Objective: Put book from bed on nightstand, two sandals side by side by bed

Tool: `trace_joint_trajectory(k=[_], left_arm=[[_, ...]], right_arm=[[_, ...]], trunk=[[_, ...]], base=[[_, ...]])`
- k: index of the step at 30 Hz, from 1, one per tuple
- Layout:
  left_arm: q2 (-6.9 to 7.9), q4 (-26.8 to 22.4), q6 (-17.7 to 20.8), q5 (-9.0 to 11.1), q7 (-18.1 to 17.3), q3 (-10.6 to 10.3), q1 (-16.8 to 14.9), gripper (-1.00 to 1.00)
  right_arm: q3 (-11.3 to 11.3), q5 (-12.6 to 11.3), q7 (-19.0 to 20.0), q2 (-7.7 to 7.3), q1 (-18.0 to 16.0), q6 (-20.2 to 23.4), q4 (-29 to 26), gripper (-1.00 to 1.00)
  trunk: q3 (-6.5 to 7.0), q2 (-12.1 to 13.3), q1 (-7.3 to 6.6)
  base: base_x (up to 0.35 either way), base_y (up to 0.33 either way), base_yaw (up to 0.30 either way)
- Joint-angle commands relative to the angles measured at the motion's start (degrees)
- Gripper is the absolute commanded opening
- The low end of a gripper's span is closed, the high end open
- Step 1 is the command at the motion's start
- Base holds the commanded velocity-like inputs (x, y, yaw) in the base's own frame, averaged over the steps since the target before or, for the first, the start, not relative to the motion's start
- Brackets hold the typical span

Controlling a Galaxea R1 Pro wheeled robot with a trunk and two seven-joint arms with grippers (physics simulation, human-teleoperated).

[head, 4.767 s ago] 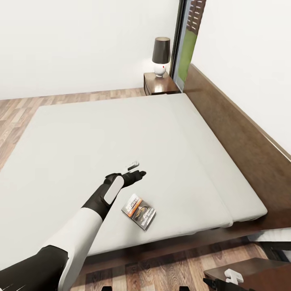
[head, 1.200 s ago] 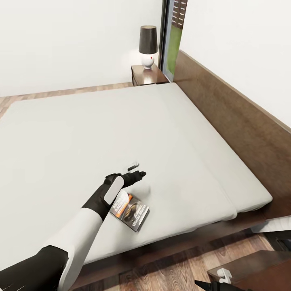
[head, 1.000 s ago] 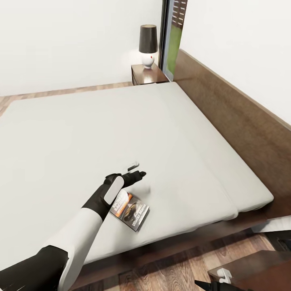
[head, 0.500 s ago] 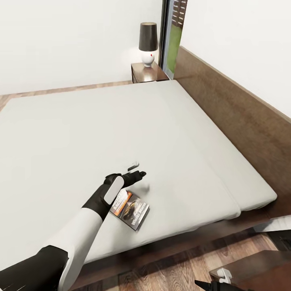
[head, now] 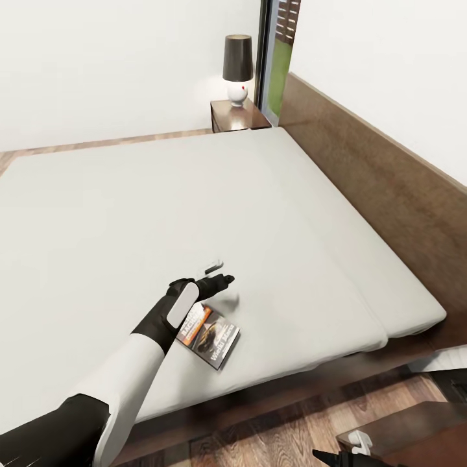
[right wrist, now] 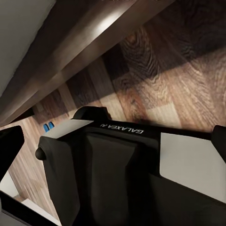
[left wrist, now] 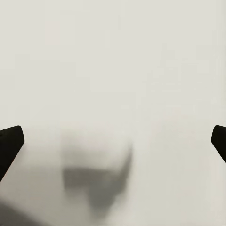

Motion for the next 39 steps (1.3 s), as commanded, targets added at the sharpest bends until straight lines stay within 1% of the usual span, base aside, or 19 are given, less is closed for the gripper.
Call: trace_joint_trajectory(k=[1, 2, 8, 19, 26, 39], left_arm=[[0.00, -0.08, 0.15, 0.60, 0.52, -0.08, -0.02, 1.00], [0.00, -0.08, 0.15, 0.60, 0.52, -0.07, -0.02, 1.00], [0.00, -0.08, 0.15, 0.55, 0.52, -0.07, -0.02, 1.00], [0.00, -0.08, 0.15, 0.54, 0.51, -0.08, -0.02, 1.00], [0.00, -0.08, 0.15, 0.54, 0.52, -0.05, -0.02, 1.00], [0.00, -0.08, 0.15, 0.56, 0.52, -0.04, -0.02, 1.00]], right_arm=[[-0.49, 0.34, 0.25, 0.02, 0.00, 0.59, -0.07, 1.00], [-0.49, 0.34, 0.25, 0.01, -0.01, 0.59, -0.07, 1.00], [-0.49, 0.34, 0.24, 0.00, -0.03, 0.59, -0.07, 1.00], [-0.49, 0.34, 0.22, 0.00, -0.02, 0.59, -0.07, 1.00], [-0.48, 0.34, 0.22, 0.04, -0.03, 0.59, -0.07, 1.00], [-0.49, 0.34, 0.24, 0.04, -0.01, 0.57, -0.07, 1.00]], trunk=[[-0.03, -0.02, 0.00], [-0.03, -0.02, 0.00], [-1.11, -2.42, 1.31], [-1.11, -2.42, 1.31], [-2.37, -5.23, 2.85], [-2.37, -5.23, 2.85]], base=[[0.000, 0.000, 0.000], [0.000, 0.000, 0.000], [0.000, 0.000, 0.000], [0.000, 0.000, 0.000], [0.000, 0.000, 0.000], [0.000, 0.000, 0.000]])
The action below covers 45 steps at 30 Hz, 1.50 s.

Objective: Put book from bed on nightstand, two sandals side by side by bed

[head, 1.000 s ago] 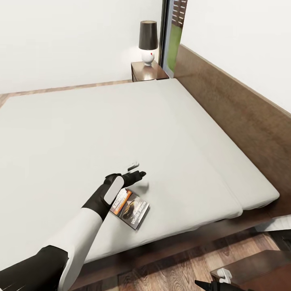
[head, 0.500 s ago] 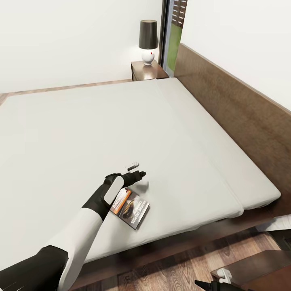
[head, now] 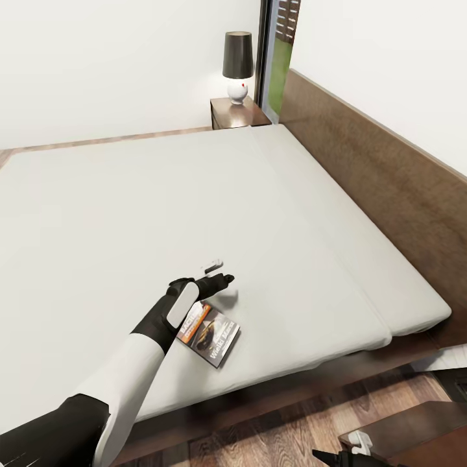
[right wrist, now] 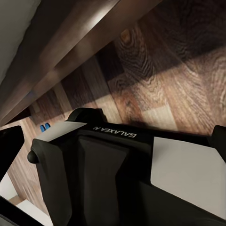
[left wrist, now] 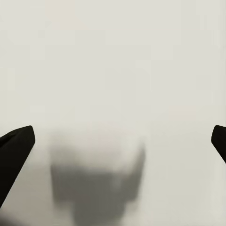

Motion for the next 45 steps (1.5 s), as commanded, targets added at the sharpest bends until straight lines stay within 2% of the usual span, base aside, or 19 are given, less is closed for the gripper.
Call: trace_joint_trajectory(k=[1, 25, 35, 45], left_arm=[[0.00, 0.21, 0.14, 1.07, 0.49, -0.09, 0.01, 1.00], [0.00, 0.26, 0.14, 1.06, 0.50, 0.07, 0.01, 1.00], [0.00, 0.23, 0.14, 1.06, 0.50, 0.08, 0.01, 1.00], [0.00, 0.27, 0.14, 1.06, 0.45, 0.00, 0.02, 1.00]], right_arm=[[-0.49, 0.34, 0.25, -0.01, 0.00, 0.60, -0.07, 1.00], [-0.49, 0.34, 0.22, -0.04, 0.00, 0.56, -0.07, 1.00], [-0.49, 0.34, 0.17, 0.00, 0.00, 0.53, -0.07, 1.00], [-0.49, 0.34, 0.18, -0.03, -0.02, 0.53, -0.07, 1.00]], trunk=[[-0.04, -0.01, 0.01], [-0.04, -0.01, 0.01], [-0.04, -0.01, 0.01], [-0.04, -0.01, 0.01]], base=[[0.000, 0.000, 0.000], [-0.062, 0.000, 0.000], [-0.210, 0.000, 0.000], [-0.018, 0.000, 0.000]])
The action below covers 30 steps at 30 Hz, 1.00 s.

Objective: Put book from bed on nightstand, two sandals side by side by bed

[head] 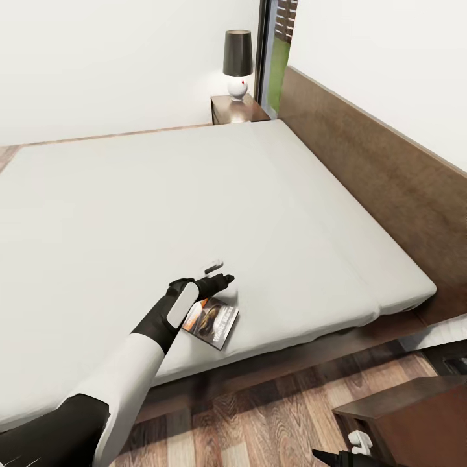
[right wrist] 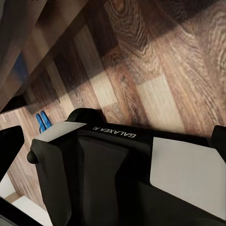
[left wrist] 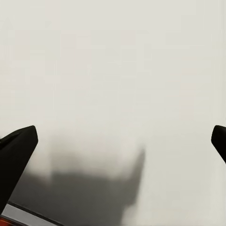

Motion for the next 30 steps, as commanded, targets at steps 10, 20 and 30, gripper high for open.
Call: trace_joint_trajectory(k=[10, 20, 30], left_arm=[[0.00, 0.01, 0.32, 0.85, 0.65, -0.08, 0.02, 1.00], [0.00, 0.01, 0.31, 0.85, 0.65, -0.08, 0.00, 1.00], [0.00, 0.01, 0.32, 0.86, 0.66, -0.06, 0.02, 1.00]], right_arm=[[-0.49, 0.35, 0.25, 0.04, 0.01, 0.59, -0.07, 1.00], [-0.49, 0.35, 0.25, 0.03, 0.01, 0.59, -0.07, 1.00], [-0.49, 0.35, 0.24, 0.01, 0.00, 0.59, -0.07, 1.00]], trunk=[[-0.04, -0.01, 0.00], [-0.04, -0.01, 0.00], [-0.04, -0.01, 0.00]], base=[[-0.006, 0.000, 0.000], [-0.064, 0.000, 0.000], [-0.001, 0.000, -0.064]])
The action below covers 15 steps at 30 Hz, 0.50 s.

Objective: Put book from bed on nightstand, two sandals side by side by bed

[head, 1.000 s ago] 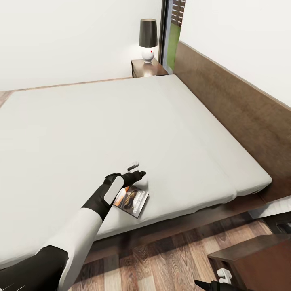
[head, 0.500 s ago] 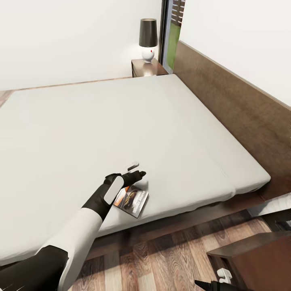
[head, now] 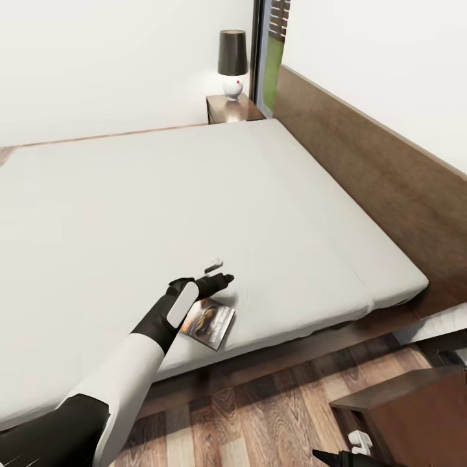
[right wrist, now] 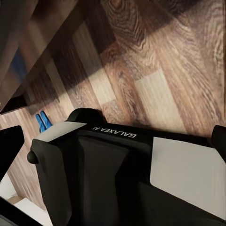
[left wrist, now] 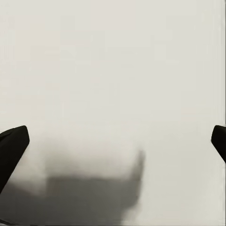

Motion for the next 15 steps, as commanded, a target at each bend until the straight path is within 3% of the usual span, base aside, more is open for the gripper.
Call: trace_joint_trajectory(k=[1, 15], left_arm=[[0.00, 0.50, 0.08, 1.39, 0.44, -0.10, 0.01, 1.00], [0.00, 0.50, 0.09, 1.39, 0.42, -0.11, 0.01, 1.00]], right_arm=[[-0.48, 0.36, 0.25, 0.00, -0.02, 0.59, -0.06, 1.00], [-0.48, 0.36, 0.32, 0.00, -0.01, 0.66, -0.06, 1.00]], trunk=[[-0.04, -0.01, 0.01], [-0.04, -0.01, 0.01]], base=[[0.000, 0.000, -0.196], [0.000, 0.000, -0.030]])
